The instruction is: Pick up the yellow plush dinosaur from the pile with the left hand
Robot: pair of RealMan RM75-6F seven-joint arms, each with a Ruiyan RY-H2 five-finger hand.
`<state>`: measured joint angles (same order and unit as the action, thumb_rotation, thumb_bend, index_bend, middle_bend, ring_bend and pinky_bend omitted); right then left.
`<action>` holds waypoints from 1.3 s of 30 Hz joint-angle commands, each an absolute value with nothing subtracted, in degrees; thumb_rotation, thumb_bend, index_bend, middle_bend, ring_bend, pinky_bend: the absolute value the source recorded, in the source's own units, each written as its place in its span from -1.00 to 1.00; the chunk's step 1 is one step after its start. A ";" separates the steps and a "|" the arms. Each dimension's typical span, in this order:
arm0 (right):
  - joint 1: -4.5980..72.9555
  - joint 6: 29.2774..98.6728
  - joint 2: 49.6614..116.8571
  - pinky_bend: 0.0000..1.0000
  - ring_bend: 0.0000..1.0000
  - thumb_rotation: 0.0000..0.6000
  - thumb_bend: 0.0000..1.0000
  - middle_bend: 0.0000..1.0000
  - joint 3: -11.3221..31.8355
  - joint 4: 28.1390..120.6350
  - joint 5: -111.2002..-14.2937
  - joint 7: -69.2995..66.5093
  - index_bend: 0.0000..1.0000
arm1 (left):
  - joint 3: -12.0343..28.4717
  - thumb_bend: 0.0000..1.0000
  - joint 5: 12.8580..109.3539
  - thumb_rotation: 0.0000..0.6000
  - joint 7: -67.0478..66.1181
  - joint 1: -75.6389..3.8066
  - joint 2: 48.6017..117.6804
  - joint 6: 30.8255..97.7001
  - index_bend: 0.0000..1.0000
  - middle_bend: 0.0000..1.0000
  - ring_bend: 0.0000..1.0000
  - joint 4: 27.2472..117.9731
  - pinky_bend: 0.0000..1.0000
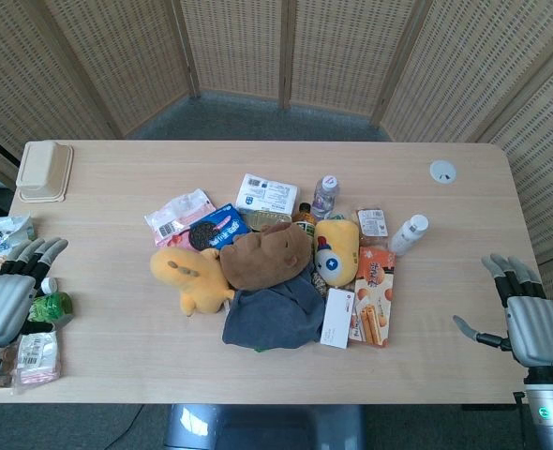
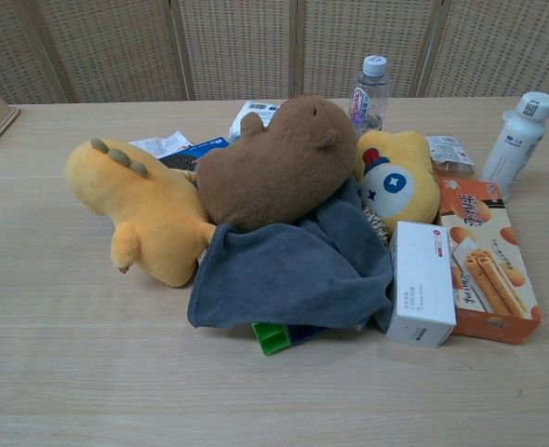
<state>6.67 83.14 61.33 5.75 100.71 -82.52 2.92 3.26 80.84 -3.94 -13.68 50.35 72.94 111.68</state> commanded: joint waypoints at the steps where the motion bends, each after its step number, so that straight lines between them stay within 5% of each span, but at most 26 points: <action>1: 6.55 83.25 61.13 -1.00 -1.00 0.14 -0.55 -1.00 5.77 100.76 -82.40 2.90 -1.00 | 3.51 -0.65 80.51 1.00 -5.00 -14.94 51.08 71.23 -1.00 -1.00 -1.00 111.13 -1.00; 17: 5.53 84.06 59.92 -1.00 -1.00 0.14 -0.55 -1.00 5.94 100.38 -81.44 2.23 -1.00 | 7.42 -0.65 68.57 1.00 -14.54 -30.00 68.64 53.14 -1.00 -1.00 -1.00 100.50 -1.00; 25: 3.69 85.73 58.38 -1.00 -1.00 0.13 -0.55 -1.00 5.85 100.19 -80.28 1.45 -1.00 | 9.61 -0.65 61.15 1.00 -19.61 -36.24 80.96 50.80 -1.00 -1.00 -0.99 90.37 -1.00; 27: 3.27 85.95 58.14 -1.00 -1.00 0.14 -0.56 -1.00 5.78 100.01 -79.98 1.19 -1.00 | 10.48 -0.65 60.64 1.00 -19.34 -37.14 84.50 51.87 -0.88 -0.92 -0.79 87.19 -0.88; 30: 3.10 85.72 57.96 -1.00 -1.00 0.14 -0.55 -1.00 5.61 99.80 -79.89 1.19 -1.00 | 11.71 -0.58 63.17 1.00 -17.74 -37.60 90.05 56.25 0.02 -0.13 0.26 81.85 0.15; 32: 3.17 85.67 57.95 -1.00 -1.00 0.13 -0.55 -1.00 5.70 99.92 -80.00 1.29 -1.00 | 12.25 -0.46 65.58 1.00 -15.99 -37.86 92.67 58.79 0.43 0.33 0.72 79.04 0.54; 35: 3.36 85.69 57.99 -1.00 -1.00 0.13 -0.55 -1.00 5.93 100.17 -80.24 1.48 -1.00 | 13.40 -0.35 68.87 1.00 -11.58 -37.78 94.10 62.09 0.76 0.69 0.98 77.72 0.82; 39: 3.66 85.30 58.18 -1.00 -1.00 0.14 -0.55 -1.00 6.04 100.32 -80.40 1.62 -1.00 | 15.69 -0.34 70.21 1.00 -4.72 -37.15 91.48 63.58 0.77 0.71 0.99 81.53 0.88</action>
